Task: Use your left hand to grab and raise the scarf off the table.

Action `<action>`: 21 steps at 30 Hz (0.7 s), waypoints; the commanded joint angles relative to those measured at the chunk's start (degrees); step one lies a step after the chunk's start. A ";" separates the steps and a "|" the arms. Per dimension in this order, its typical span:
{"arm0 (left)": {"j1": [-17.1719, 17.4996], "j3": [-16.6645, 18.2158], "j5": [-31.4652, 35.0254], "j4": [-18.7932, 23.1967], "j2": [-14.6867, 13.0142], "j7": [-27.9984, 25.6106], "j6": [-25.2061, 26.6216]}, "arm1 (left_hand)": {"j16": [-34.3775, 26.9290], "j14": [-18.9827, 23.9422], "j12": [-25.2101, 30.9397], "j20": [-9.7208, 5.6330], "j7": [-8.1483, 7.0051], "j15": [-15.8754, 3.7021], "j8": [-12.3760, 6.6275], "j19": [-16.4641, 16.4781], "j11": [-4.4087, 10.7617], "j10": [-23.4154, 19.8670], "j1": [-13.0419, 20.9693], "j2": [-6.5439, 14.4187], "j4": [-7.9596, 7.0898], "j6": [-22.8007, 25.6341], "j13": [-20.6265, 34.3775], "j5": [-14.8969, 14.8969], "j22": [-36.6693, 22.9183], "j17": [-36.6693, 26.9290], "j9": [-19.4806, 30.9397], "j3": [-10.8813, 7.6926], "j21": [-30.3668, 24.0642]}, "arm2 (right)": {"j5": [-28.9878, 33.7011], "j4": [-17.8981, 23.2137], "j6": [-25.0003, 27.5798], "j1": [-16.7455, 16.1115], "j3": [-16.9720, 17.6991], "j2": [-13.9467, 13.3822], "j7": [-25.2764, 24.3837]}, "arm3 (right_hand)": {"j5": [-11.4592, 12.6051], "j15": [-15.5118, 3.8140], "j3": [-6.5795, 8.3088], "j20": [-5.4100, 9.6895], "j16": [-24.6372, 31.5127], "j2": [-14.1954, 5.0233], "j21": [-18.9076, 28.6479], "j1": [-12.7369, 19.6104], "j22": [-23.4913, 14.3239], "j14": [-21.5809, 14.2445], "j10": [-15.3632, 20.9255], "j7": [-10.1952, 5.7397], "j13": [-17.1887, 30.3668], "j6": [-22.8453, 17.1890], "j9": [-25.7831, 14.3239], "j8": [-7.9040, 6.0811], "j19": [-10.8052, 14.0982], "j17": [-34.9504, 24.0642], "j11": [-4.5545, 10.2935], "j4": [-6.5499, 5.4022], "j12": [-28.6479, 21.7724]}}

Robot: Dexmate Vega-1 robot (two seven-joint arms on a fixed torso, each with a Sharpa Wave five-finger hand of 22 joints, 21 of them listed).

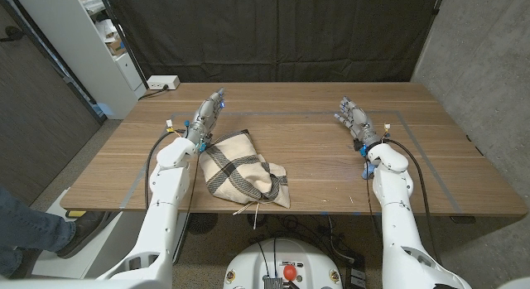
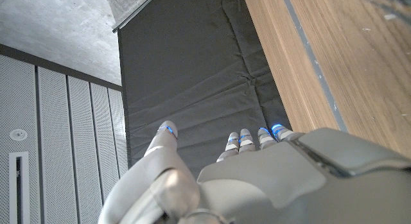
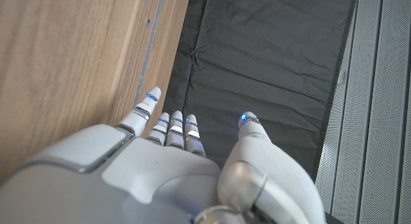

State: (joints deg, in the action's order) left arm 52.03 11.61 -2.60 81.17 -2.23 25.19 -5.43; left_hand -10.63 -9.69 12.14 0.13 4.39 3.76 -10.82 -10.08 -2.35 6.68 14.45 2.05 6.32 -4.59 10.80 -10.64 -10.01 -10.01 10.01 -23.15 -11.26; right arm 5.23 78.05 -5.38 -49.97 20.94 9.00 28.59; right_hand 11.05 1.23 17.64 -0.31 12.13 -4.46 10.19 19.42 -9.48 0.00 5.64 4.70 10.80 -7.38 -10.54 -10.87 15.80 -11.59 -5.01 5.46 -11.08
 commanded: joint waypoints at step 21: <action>4.57 6.58 0.58 5.74 3.84 5.89 -7.32 | -0.64 1.23 0.45 0.91 0.04 -0.06 -0.46 0.60 0.29 -0.92 0.44 0.53 0.49 1.39 0.17 -0.15 -0.32 -0.25 0.21 -0.31 -0.39 | 3.36 -0.68 -1.47 1.37 3.33 2.21 2.29 | 0.53 0.31 0.02 0.09 0.05 -0.34 0.37 0.53 -0.20 0.17 0.10 -0.38 0.10 -0.18 -0.28 -0.28 -0.28 -0.25 0.08 0.48 -0.16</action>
State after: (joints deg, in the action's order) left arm 55.64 16.39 -0.59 87.35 0.66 29.11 -8.23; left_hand -11.05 -8.59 12.14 0.75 4.22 3.64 -11.03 -9.44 -2.21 5.92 14.45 2.05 6.56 -3.75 10.80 -10.64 -10.00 -10.00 10.00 -23.39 -11.26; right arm 8.13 77.55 -6.45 -49.25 23.54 11.09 30.62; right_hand 11.04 1.22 17.40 -0.31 12.13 -4.46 10.19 19.42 -9.47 0.00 5.63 4.71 10.80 -7.37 -10.53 -10.87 15.80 -11.59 -5.01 5.70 -11.08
